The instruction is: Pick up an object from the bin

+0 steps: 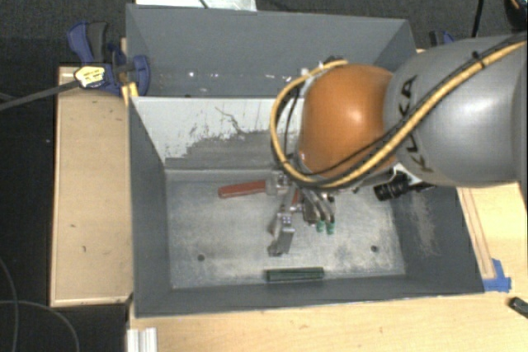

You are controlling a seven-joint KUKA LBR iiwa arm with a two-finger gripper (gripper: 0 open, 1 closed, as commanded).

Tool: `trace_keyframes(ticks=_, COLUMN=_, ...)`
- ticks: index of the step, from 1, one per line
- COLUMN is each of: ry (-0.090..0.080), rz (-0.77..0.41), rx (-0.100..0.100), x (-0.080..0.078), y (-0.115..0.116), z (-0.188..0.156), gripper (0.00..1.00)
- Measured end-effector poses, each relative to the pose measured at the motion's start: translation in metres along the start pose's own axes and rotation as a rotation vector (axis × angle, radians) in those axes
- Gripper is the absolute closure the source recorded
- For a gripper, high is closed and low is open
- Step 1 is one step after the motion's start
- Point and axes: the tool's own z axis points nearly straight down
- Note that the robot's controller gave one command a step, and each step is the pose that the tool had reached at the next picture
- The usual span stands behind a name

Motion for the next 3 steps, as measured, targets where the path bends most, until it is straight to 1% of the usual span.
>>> trace_keyframes(ticks=1, ry=-0.003, rz=0.313, rx=-0.004, x=-0.069, y=-0.027, z=0.107, gripper=0.0)
trace_keyframes(ticks=2, ry=-0.006, rz=0.254, rx=-0.005, x=-0.075, y=-0.047, z=0.108, gripper=0.0)
trace_keyframes(ticks=3, ry=-0.009, rz=0.049, rx=-0.004, x=-0.093, y=-0.067, z=0.108, gripper=0.0)
